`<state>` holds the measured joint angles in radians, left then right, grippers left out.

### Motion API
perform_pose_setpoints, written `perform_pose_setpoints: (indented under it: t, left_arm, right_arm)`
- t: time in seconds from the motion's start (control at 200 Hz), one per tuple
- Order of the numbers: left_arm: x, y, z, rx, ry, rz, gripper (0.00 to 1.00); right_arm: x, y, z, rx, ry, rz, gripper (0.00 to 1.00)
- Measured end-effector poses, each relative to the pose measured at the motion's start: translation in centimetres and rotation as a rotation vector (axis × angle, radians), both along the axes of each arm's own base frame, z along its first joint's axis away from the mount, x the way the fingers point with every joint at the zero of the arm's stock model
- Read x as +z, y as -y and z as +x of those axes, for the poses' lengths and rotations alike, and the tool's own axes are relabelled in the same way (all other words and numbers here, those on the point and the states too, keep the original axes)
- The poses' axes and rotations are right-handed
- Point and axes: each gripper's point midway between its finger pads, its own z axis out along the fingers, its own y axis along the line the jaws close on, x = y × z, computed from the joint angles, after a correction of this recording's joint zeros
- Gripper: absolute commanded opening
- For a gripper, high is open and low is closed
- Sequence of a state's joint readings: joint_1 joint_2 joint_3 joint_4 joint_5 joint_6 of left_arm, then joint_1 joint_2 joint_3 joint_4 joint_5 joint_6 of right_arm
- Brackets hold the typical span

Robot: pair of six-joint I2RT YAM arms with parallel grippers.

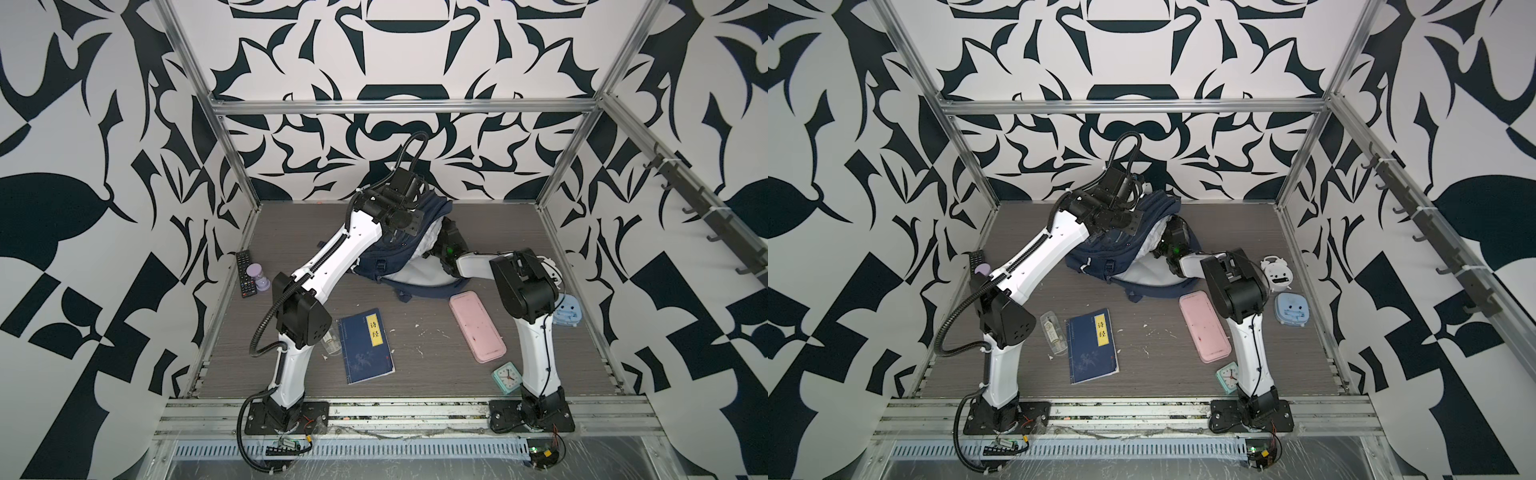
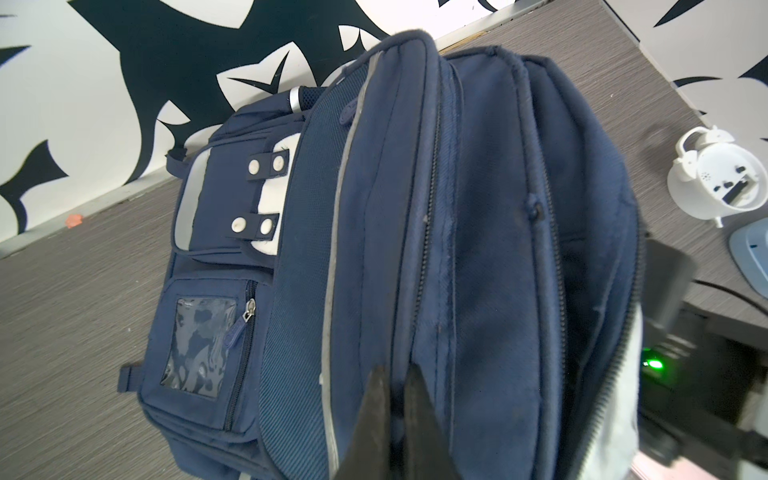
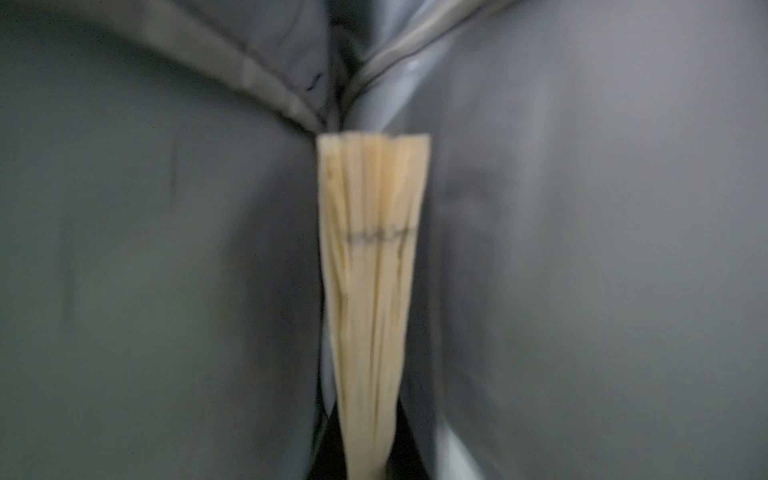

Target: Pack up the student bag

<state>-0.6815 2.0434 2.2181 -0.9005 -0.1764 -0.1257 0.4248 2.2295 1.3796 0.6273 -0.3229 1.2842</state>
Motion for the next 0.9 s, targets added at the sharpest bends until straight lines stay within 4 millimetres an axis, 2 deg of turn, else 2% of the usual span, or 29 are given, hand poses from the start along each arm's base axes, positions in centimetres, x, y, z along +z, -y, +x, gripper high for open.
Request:
perform_pose_setpoints:
  t: [0.03, 0.205, 0.31, 0.465, 0.605, 0.725, 0.9]
  left_arm:
    - [0.0, -0.1, 0.1, 0.003, -0.002, -0.004, 0.0]
    - [0.0, -1.0, 0.9, 0.027, -0.014, -0.028, 0.0]
    - [-0.2, -1.4, 1.3, 0.041, -0.02, -0.037, 0.0]
    - [-0.8, -1.9, 1.7, 0.055, -0.034, -0.047, 0.0]
    - [-0.5, -2.3, 2.3, 0.067, -0.027, -0.063, 0.0]
    - [-0.4, -2.5, 2.6, 0.071, -0.026, -0.072, 0.0]
    - [-1.2, -2.3, 2.9, 0.072, -0.04, -0.067, 0.0]
  right_arm:
    - [0.2, -0.7, 0.3, 0.005, 0.002, -0.001, 0.04]
    - [0.7, -2.9, 0.8, 0.032, -0.013, -0.023, 0.45]
    - [0.0, -3.1, 0.4, 0.052, -0.047, -0.072, 0.6]
    - [-1.0, -2.0, -0.3, 0.091, -0.09, -0.196, 0.79]
    - [0.1, -0.5, -0.9, 0.13, -0.093, -0.268, 0.82]
    - [2.1, 2.1, -1.6, 0.133, -0.071, -0.304, 0.82]
    - [3.6, 5.8, -4.3, 0.14, -0.064, -0.377, 0.76]
